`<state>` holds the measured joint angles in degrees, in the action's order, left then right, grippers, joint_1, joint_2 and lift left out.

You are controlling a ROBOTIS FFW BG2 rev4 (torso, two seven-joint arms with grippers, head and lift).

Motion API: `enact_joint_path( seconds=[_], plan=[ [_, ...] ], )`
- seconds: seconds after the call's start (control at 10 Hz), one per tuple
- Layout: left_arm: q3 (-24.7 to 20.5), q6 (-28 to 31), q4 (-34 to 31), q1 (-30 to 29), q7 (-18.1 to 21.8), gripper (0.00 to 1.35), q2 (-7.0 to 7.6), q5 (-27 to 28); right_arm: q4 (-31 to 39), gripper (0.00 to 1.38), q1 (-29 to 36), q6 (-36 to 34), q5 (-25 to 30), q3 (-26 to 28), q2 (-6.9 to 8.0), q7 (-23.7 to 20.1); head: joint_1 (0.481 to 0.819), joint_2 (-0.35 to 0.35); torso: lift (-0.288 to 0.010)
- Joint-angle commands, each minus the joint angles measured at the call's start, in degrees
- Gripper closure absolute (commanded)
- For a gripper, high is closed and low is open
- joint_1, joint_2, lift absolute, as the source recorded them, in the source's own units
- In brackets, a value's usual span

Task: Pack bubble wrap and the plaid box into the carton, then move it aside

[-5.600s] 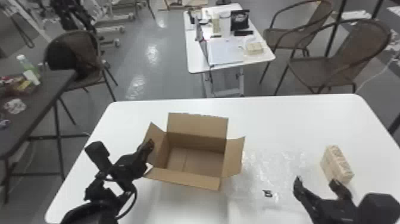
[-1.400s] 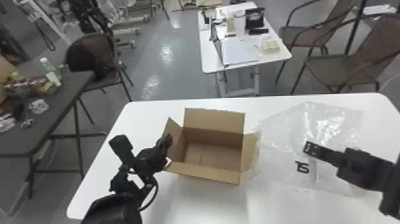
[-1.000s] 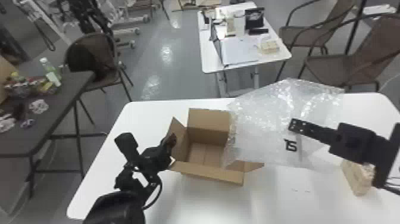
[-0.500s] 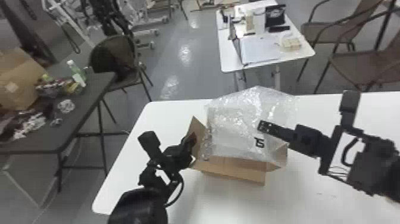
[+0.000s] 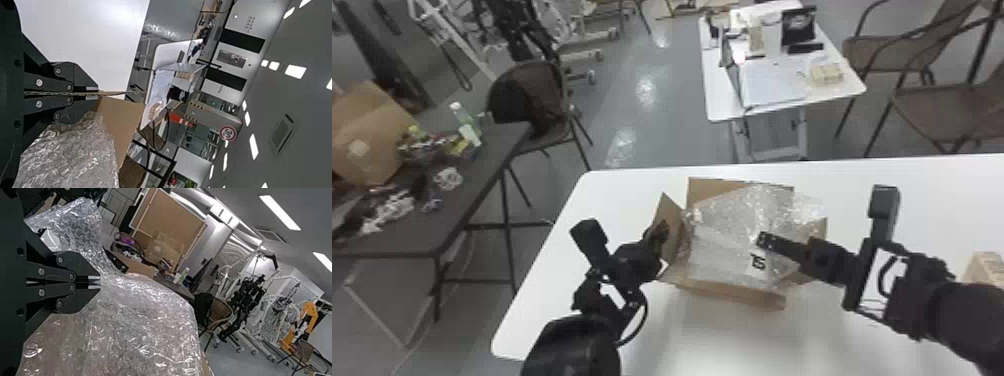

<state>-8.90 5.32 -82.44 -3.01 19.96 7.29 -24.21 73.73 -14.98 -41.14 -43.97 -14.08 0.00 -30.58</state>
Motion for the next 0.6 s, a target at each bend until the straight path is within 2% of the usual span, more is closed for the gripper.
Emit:
enact_joint_path(
  seconds=[0.0, 0.4, 0.5],
  plan=[
    [0.3, -0.5, 0.0, -0.3, -0.2, 1.21, 0.09, -0.5, -2.1, 1.28, -0.1, 4.1, 1.1, -0.4, 0.05, 0.3, 0.695, 0.35, -0.027],
    [0.5, -0.8, 0.0, -0.6, -0.4, 1.21, 0.09, -1.4, -9.4, 1.23, -1.5, 10.5, -2.3, -6.7, 0.05, 1.6, 0.695, 0.35, -0.027],
    [0.6, -0.8, 0.0, -0.5, -0.4, 1.21, 0.09, -1.4, -11.0, 1.07, -1.9, 13.5, -3.1, -8.3, 0.05, 1.5, 0.695, 0.35, -0.027]
  ],
)
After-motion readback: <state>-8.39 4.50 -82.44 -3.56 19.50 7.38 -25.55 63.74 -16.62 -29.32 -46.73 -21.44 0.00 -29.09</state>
